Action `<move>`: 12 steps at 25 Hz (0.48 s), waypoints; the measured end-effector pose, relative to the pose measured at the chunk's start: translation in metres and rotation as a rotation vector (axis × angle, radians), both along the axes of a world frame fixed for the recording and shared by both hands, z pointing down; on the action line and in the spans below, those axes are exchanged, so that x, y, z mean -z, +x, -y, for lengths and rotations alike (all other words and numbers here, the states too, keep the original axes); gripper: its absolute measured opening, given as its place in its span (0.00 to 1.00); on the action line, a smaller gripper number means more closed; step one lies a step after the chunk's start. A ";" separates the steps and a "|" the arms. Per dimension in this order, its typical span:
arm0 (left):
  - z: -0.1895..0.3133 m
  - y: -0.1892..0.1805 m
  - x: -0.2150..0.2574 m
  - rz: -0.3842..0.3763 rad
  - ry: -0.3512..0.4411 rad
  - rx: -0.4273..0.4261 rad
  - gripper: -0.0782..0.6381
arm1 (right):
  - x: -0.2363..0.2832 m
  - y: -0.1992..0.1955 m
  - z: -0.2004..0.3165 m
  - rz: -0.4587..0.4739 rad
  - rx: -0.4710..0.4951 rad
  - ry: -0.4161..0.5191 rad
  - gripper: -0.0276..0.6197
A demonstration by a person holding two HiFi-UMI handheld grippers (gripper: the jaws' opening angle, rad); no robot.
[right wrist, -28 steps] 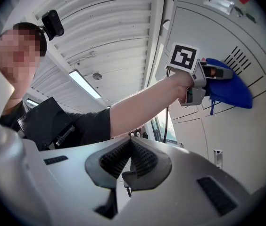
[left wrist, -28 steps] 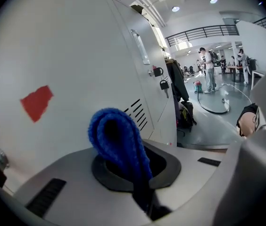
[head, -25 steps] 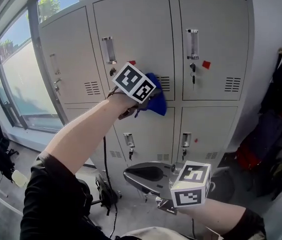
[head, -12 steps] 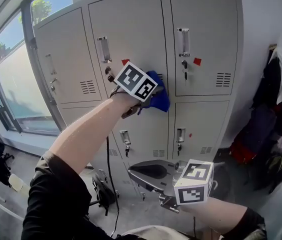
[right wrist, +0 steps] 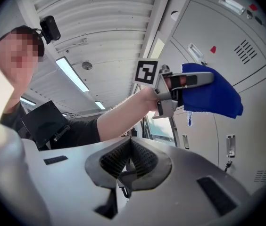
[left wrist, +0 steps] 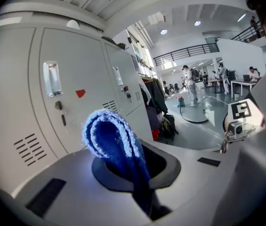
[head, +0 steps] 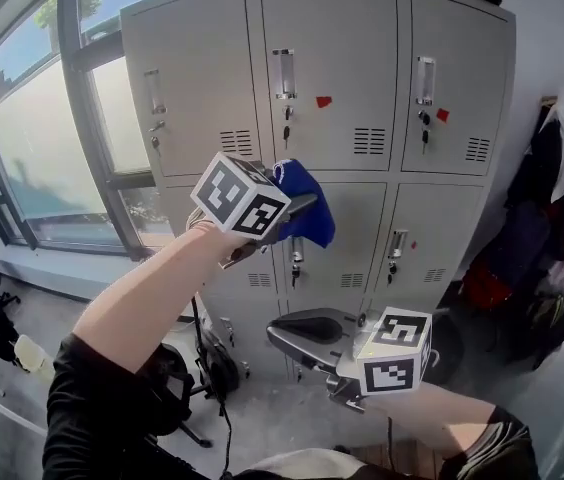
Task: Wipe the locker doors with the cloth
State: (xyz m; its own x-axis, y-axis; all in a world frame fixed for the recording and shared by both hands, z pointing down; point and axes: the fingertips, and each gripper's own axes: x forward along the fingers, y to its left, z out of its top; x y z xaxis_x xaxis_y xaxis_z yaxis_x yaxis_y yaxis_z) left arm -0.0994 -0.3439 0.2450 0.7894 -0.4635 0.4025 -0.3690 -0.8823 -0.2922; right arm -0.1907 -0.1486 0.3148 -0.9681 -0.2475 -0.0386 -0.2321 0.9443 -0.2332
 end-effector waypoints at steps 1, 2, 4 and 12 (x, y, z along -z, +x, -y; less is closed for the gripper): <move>-0.011 -0.014 -0.004 -0.020 -0.001 -0.015 0.15 | -0.006 -0.013 -0.003 -0.006 -0.008 -0.013 0.05; -0.022 -0.026 -0.008 -0.040 0.000 -0.029 0.15 | -0.012 -0.025 -0.007 -0.012 -0.015 -0.028 0.05; -0.044 -0.049 -0.017 -0.080 0.005 -0.057 0.15 | -0.024 -0.047 -0.017 -0.019 -0.024 -0.051 0.05; -0.141 -0.100 -0.063 -0.249 0.067 -0.085 0.15 | -0.054 -0.060 -0.044 -0.030 -0.106 -0.016 0.05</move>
State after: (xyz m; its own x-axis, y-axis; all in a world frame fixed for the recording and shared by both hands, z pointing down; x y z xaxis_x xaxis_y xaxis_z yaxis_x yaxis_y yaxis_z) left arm -0.1997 -0.2032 0.3077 0.8974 -0.4105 0.1619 -0.3624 -0.8950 -0.2602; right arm -0.2512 -0.1049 0.3692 -0.9372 -0.3489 -0.0054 -0.3375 0.9102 -0.2400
